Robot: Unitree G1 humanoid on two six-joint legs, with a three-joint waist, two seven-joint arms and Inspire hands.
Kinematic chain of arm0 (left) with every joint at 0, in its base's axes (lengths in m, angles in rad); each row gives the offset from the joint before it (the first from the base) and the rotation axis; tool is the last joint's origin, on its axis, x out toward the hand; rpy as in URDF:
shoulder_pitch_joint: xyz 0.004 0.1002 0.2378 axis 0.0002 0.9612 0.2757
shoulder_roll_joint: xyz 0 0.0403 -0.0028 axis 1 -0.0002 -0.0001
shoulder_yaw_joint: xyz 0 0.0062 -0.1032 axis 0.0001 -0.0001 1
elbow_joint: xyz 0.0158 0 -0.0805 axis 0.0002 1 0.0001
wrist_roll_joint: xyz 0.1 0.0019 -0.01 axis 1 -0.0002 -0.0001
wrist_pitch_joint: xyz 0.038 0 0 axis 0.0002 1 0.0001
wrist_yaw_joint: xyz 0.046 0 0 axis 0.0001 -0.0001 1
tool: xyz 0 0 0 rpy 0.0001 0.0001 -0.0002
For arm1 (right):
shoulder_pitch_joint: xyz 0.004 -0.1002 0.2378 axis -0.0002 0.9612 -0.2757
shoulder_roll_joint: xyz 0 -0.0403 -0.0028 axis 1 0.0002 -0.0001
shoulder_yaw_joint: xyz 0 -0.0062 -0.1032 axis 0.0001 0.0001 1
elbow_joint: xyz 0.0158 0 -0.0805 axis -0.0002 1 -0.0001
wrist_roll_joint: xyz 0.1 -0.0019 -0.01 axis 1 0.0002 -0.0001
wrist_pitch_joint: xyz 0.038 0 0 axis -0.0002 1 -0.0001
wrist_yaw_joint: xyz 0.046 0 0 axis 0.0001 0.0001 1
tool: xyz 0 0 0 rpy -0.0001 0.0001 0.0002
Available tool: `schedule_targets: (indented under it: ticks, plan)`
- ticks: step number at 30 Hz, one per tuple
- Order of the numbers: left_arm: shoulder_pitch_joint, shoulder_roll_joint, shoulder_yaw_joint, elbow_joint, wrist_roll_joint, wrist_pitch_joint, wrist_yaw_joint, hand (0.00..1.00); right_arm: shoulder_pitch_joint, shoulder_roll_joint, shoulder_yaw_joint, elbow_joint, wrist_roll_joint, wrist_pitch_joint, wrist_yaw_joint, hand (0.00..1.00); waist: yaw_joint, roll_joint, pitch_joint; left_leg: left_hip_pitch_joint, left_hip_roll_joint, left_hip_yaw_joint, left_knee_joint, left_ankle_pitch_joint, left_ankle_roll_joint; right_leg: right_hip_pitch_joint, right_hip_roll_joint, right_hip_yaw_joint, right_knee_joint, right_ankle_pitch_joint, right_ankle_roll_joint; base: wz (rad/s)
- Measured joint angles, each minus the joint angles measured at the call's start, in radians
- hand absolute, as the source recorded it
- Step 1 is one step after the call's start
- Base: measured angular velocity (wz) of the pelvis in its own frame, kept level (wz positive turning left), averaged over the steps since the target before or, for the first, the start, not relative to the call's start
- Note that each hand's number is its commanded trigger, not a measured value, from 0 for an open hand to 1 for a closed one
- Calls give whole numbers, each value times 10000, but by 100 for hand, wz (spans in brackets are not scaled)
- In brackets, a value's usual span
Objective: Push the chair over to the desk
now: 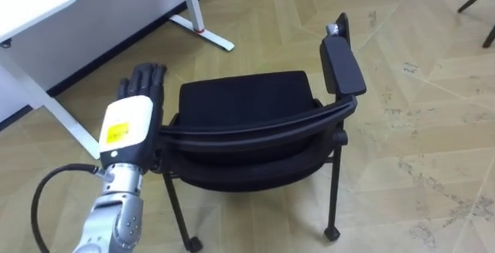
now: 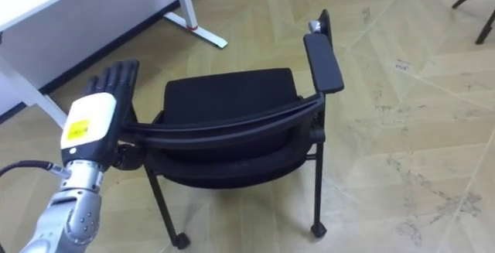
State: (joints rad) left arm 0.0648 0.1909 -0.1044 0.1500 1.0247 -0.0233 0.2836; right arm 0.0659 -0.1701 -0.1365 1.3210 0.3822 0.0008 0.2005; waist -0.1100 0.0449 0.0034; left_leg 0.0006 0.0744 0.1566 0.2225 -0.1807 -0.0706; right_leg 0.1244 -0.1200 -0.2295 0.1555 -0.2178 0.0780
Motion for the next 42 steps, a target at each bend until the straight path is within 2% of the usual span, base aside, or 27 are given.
schedule_targets:
  ticks: [3,5,10,15,22,24,25,26,27,28,29,30,31,37,42]
  plan:
    - [0,11,-49,-48,372,49,-387,0,-75,-4,-4,3,-109,0,63,0,-14,-20,13,-115,-1,5,1,0,0,-107,0,-6,-2,0,0,0]
    - [2,206,-403,-48,605,171,-611,0,-78,-6,7,-6,-176,1,77,0,-11,-18,12,-134,-1,9,-2,0,0,-125,0,-58,-2,0,0,0]
    - [5,308,-683,-47,904,245,-611,0,-65,-22,75,17,-161,-21,80,0,-23,-9,8,-95,-4,17,-15,0,0,-82,-2,-44,-10,0,0,0]
    - [3,340,-862,58,679,258,-529,0,-65,-20,131,35,-12,-70,6,0,-110,2,33,-67,-7,14,-16,0,0,-53,0,32,-23,0,0,0]
    - [-140,330,-833,999,665,266,-292,0,-32,-15,-79,20,55,-43,-9,0,-371,211,-53,138,-6,121,-125,0,0,54,-1,110,-15,1,-1,-4]
    - [-251,347,-806,1329,666,263,-191,0,-72,-14,-127,40,48,5,-11,0,-426,238,-51,237,-5,200,-197,9,4,65,-2,174,6,1,-1,-11]
    - [-288,347,-785,1527,667,275,-111,14,-75,-22,-132,51,54,13,-11,0,-435,239,-52,318,5,291,-203,10,5,80,-2,274,26,1,-1,-19]
    - [-300,353,-770,1589,667,291,-103,20,-77,-25,-141,67,54,14,-11,0,-455,238,-51,359,7,318,-205,9,5,94,-3,309,37,1,-1,-20]
    - [-294,380,-768,1742,665,307,-98,48,-66,-29,-149,79,22,29,-15,0,-458,235,-50,454,10,371,-231,9,5,127,-6,371,68,2,0,-16]
    - [-310,410,-768,1891,662,322,-100,58,-73,-32,-146,71,23,63,-16,0,-461,233,-50,535,15,418,-245,11,9,131,-8,444,133,1,1,-22]
    - [-321,424,-764,1960,662,373,-101,73,-109,-36,-144,66,20,110,-15,0,-467,228,-50,586,21,483,-249,13,12,130,-8,529,132,0,2,-18]
    - [-352,424,-764,2005,662,402,-107,78,-112,-43,-144,67,15,137,-15,0,-476,222,-53,605,21,502,-250,15,15,130,-8,565,134,0,2,-17]
    - [-388,424,-760,2084,662,467,-122,100,-111,-49,-139,68,-4,174,-12,0,-487,206,-53,630,20,539,-250,20,23,132,-11,630,133,-2,6,-9]
    - [-499,410,-767,2069,663,688,-236,100,-106,-30,-143,69,49,262,-17,0,-512,23,-48,658,15,560,-244,37,49,153,-14,722,136,-1,10,-1]
    - [-476,428,-773,2023,663,690,-238,100,-136,-33,-146,44,88,434,-110,0,-492,-14,-48,688,14,570,-249,37,49,158,-11,753,144,2,12,-1]
